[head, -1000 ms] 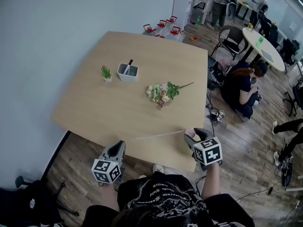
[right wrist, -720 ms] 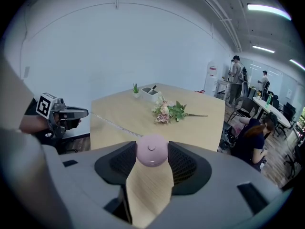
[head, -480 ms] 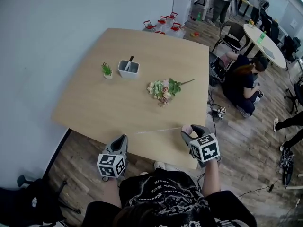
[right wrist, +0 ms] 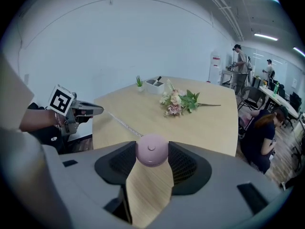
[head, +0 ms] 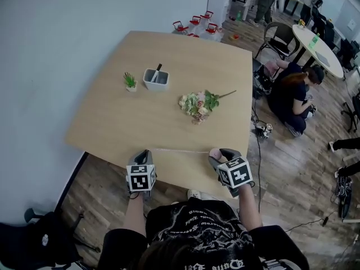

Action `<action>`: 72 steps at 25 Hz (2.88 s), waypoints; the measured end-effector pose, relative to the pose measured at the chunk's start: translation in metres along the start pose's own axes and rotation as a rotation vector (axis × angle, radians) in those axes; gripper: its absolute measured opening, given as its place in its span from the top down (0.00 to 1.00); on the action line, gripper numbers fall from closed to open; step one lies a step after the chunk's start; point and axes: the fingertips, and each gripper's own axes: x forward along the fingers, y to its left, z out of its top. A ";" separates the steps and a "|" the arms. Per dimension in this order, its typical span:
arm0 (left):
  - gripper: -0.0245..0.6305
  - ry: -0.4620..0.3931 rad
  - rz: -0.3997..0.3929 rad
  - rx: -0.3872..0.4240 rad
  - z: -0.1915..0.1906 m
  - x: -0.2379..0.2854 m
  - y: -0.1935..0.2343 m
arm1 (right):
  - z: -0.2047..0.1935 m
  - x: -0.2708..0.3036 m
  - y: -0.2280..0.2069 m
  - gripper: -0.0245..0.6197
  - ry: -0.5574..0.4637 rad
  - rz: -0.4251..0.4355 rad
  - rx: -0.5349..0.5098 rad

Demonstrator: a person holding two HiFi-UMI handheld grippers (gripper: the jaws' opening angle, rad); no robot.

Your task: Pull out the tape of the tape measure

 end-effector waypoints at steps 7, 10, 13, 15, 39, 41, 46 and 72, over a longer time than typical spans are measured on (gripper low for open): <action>0.94 0.169 0.003 0.048 -0.014 0.041 0.012 | -0.015 0.025 0.011 0.61 0.068 0.027 0.034; 0.94 0.263 0.029 0.090 -0.024 0.052 0.014 | -0.020 0.034 0.012 0.61 0.079 0.034 0.034; 0.94 0.305 0.050 0.097 -0.028 0.058 0.013 | -0.027 0.043 0.011 0.61 0.100 0.037 0.043; 0.94 0.318 0.047 0.077 -0.031 0.062 0.010 | -0.030 0.046 0.012 0.61 0.110 0.042 0.046; 0.62 -0.008 0.220 -0.375 -0.027 -0.009 0.066 | -0.035 0.070 -0.014 0.61 0.127 0.029 -0.013; 0.63 -0.044 0.181 -0.350 -0.030 -0.021 0.057 | -0.033 0.078 -0.017 0.61 0.121 0.026 -0.033; 0.63 -0.060 0.180 -0.376 -0.054 -0.051 0.042 | -0.031 0.094 -0.025 0.61 0.112 -0.003 -0.066; 0.63 -0.430 -0.219 -0.085 0.034 -0.113 -0.073 | 0.038 -0.063 0.020 0.53 -0.458 -0.137 -0.093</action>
